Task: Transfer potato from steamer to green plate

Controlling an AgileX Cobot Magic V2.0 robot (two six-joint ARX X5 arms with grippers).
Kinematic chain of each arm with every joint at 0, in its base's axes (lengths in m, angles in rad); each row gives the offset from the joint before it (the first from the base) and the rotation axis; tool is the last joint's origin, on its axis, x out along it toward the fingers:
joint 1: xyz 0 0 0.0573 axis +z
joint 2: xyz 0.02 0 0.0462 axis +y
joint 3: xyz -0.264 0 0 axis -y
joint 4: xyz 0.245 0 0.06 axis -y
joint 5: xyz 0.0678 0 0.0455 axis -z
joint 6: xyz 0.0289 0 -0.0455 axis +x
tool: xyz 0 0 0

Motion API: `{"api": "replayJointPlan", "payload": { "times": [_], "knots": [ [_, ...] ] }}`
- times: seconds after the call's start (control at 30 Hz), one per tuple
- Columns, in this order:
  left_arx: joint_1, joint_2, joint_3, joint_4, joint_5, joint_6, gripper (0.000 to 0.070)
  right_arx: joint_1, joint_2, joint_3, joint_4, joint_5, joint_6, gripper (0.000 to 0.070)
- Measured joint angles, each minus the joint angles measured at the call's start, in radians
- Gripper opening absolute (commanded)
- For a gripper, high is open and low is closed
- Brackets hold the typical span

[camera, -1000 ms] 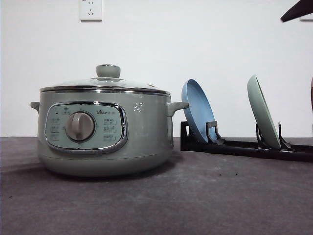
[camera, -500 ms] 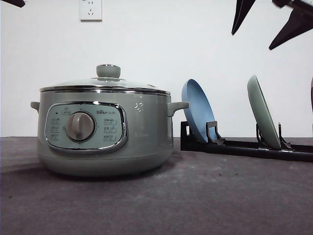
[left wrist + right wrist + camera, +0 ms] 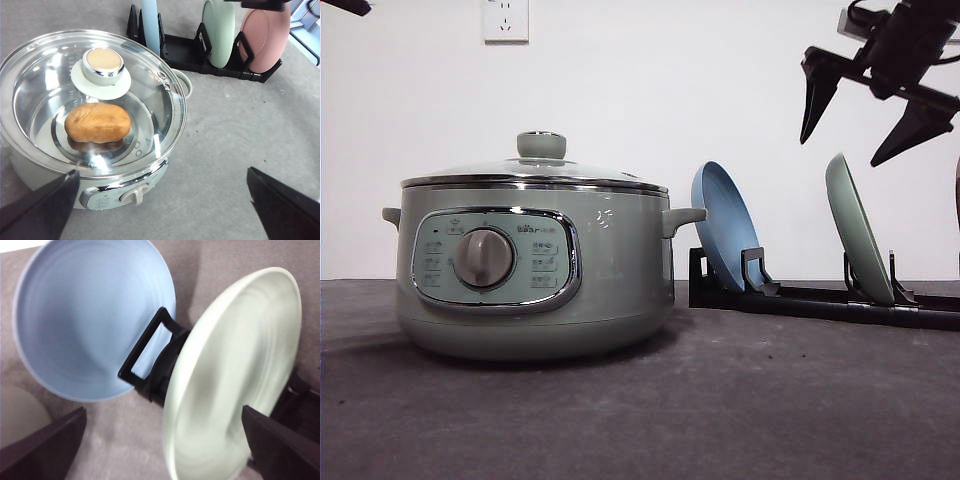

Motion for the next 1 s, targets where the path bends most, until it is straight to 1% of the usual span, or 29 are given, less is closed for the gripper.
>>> {"api": "replayJointPlan", "payload": {
  "times": [0.07, 0.2, 0.33, 0.47, 0.5, 0.6, 0.7, 0.8, 0.83, 0.9, 1.0],
  "knots": [
    [0.000, 0.000, 0.000, 0.000, 0.000, -0.003, 0.0700, 0.000, 0.005, 0.000, 0.016, 0.000, 0.002, 0.0528],
    [0.000, 0.000, 0.000, 0.000, 0.000, -0.008, 0.0700, 0.000, 0.007, 0.000, 0.048, 0.000, 0.003, 0.0520],
    [0.000, 0.000, 0.000, 0.000, 0.000, -0.008, 0.0700, -0.001, 0.018, 0.000, 0.053, 0.000, 0.003, 0.0416],
    [0.000, 0.000, 0.000, 0.000, 0.000, -0.012, 0.0700, -0.005, 0.033, 0.000, 0.057, -0.001, 0.003, 0.0394],
    [0.000, 0.000, 0.000, 0.000, 0.000, -0.013, 0.0700, -0.006, 0.036, 0.000, 0.058, -0.001, 0.003, 0.0373],
    [0.000, 0.000, 0.000, 0.000, 0.000, -0.015, 0.0700, -0.012, 0.045, 0.000, 0.058, -0.008, 0.003, 0.0238],
    [0.000, 0.000, 0.000, 0.000, 0.000, -0.015, 0.0700, -0.017, 0.048, 0.000, 0.057, -0.012, 0.003, 0.0150],
    [0.000, 0.000, 0.000, 0.000, 0.000, -0.016, 0.0700, -0.018, 0.048, 0.000, 0.056, -0.026, 0.003, 0.0098],
    [0.000, 0.000, 0.000, 0.000, 0.000, -0.016, 0.0700, -0.018, 0.048, 0.000, 0.052, -0.026, 0.003, 0.0061],
    [0.000, 0.000, 0.000, 0.000, 0.000, -0.016, 0.0700, -0.020, 0.048, 0.000, 0.048, -0.027, 0.003, 0.0008],
    [0.000, 0.000, 0.000, -0.001, 0.000, -0.016, 0.0700, -0.021, 0.049, 0.001, 0.045, -0.039, 0.011, 0.0007]
  ]
}}
